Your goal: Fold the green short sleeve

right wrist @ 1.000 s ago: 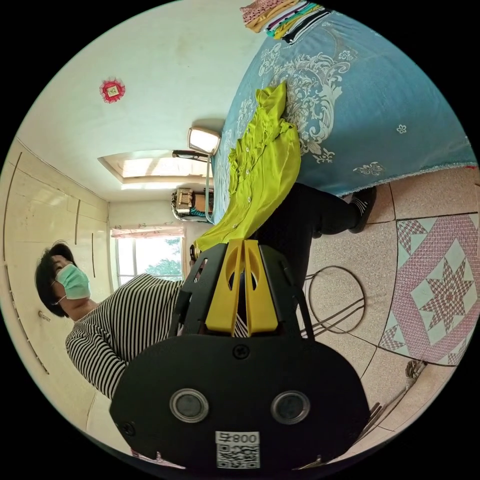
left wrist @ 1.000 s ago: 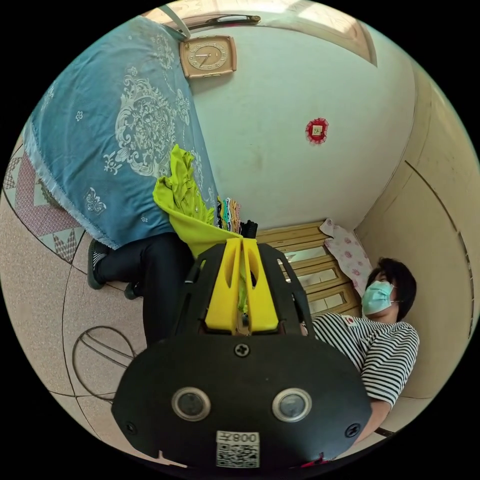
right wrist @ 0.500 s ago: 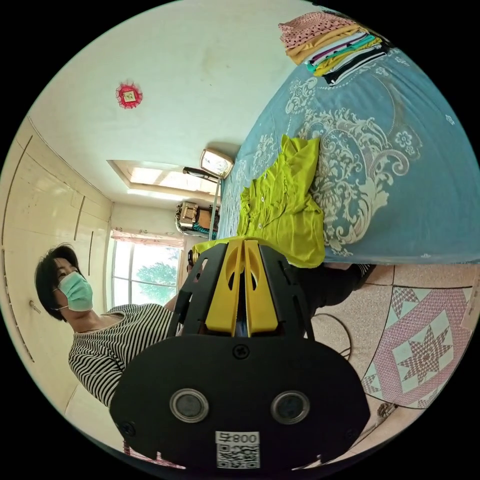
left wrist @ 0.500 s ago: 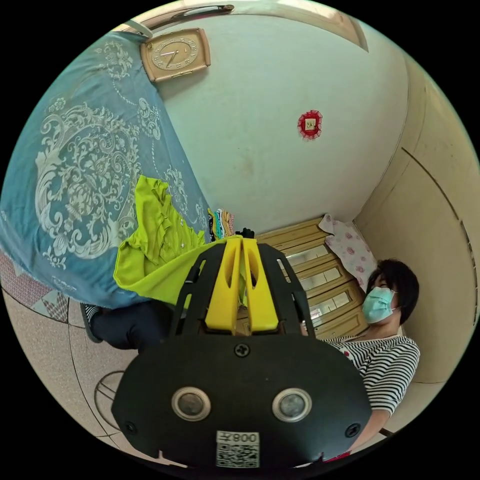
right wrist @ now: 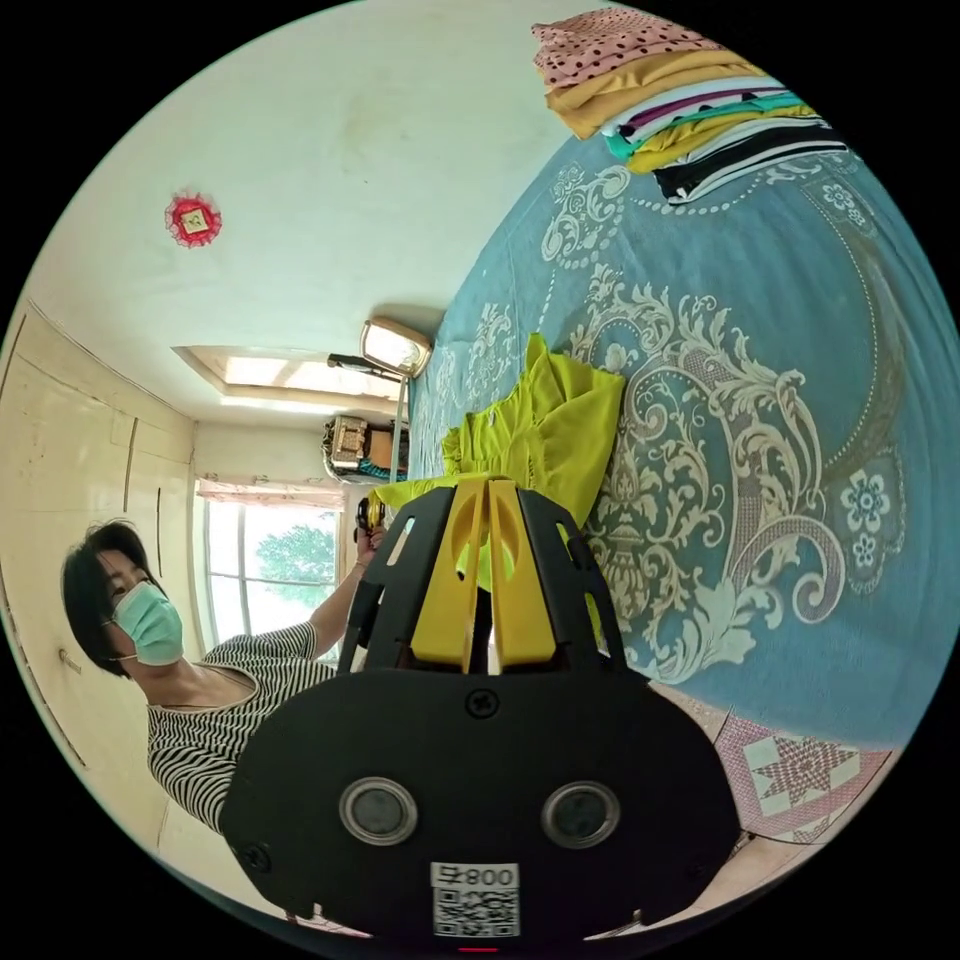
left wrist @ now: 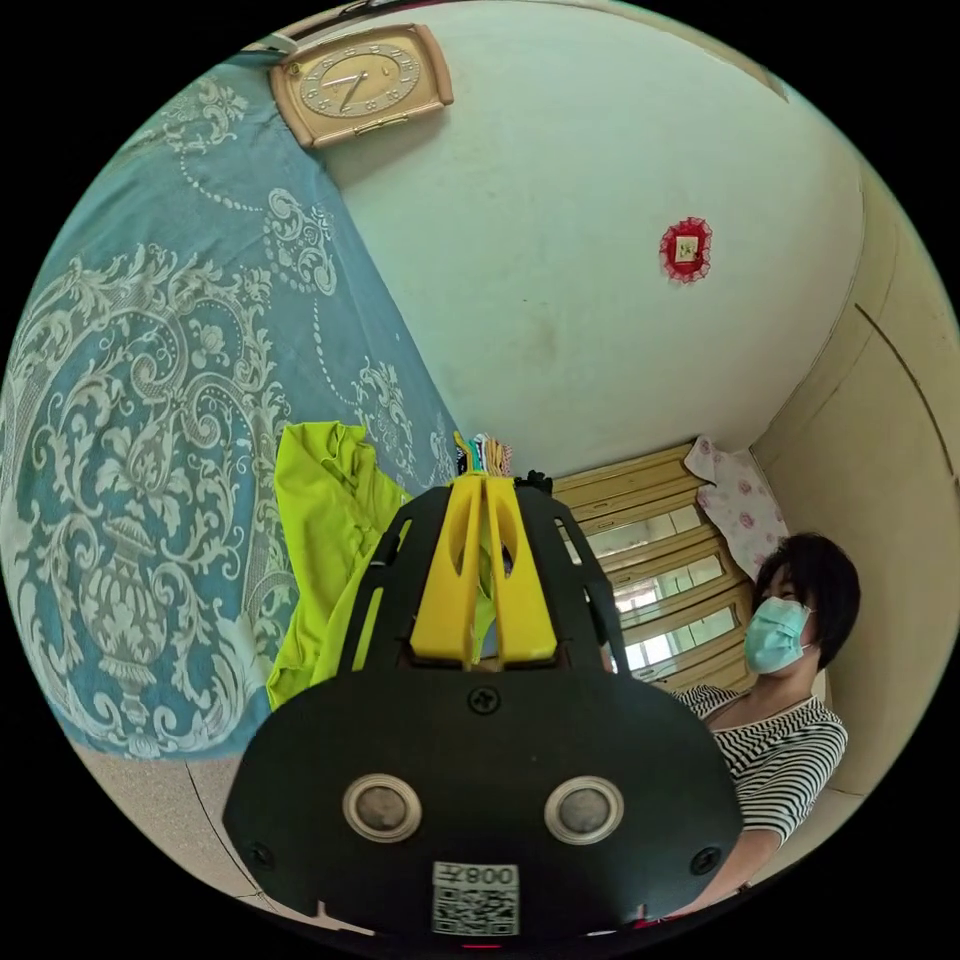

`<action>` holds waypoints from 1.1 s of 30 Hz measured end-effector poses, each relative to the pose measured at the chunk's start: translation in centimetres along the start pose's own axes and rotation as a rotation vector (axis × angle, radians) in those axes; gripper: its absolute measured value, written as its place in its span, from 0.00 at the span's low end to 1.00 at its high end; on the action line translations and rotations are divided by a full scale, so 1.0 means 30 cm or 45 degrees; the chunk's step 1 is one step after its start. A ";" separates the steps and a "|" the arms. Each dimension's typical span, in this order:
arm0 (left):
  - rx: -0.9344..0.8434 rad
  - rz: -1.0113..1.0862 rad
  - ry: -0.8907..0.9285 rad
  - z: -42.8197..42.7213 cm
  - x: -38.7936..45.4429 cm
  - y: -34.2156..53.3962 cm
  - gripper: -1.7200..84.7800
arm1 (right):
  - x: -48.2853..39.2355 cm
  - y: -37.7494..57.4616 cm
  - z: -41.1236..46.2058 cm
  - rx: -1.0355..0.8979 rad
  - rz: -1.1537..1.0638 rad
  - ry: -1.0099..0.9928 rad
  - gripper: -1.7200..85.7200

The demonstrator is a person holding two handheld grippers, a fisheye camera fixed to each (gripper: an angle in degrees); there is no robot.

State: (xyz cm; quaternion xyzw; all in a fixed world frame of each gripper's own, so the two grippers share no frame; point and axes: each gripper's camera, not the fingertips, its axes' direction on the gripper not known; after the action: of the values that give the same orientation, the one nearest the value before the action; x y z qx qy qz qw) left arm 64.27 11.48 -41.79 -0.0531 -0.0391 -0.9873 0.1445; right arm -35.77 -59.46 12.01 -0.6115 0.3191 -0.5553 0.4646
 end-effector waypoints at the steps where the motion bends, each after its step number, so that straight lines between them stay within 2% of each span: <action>1: -0.005 -0.001 -0.006 0.020 -0.010 -0.024 0.02 | 0.011 -0.029 0.011 -0.001 0.005 0.001 0.02; 12: -0.033 -0.083 -0.125 0.379 -0.210 -0.383 0.03 | 0.168 -0.511 0.257 -0.061 0.112 0.048 0.02; 19: -0.018 -0.148 -0.197 0.545 -0.284 -0.494 0.05 | 0.209 -0.666 0.358 -0.057 0.191 0.027 0.02; 26: 0.100 -0.158 -0.213 0.643 -0.246 -0.536 0.07 | 0.156 -0.718 0.357 0.121 0.248 -0.063 0.02; 28: 0.060 -0.121 -0.221 0.698 -0.201 -0.533 0.06 | 0.104 -0.719 0.351 0.180 0.232 -0.050 0.02; 31: -0.112 -0.020 -0.248 0.857 -0.101 -0.512 0.05 | -0.055 -0.709 0.374 0.268 0.129 0.003 0.02; 33: -0.295 0.068 -0.310 1.026 -0.023 -0.486 0.04 | -0.246 -0.713 0.493 0.188 -0.010 0.144 0.02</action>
State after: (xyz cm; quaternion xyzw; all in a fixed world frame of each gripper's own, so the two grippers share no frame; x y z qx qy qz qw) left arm 63.58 28.45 -12.25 -0.1896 0.0592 -0.9673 0.1577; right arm -25.34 -41.81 29.64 -0.5444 0.3006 -0.6130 0.4873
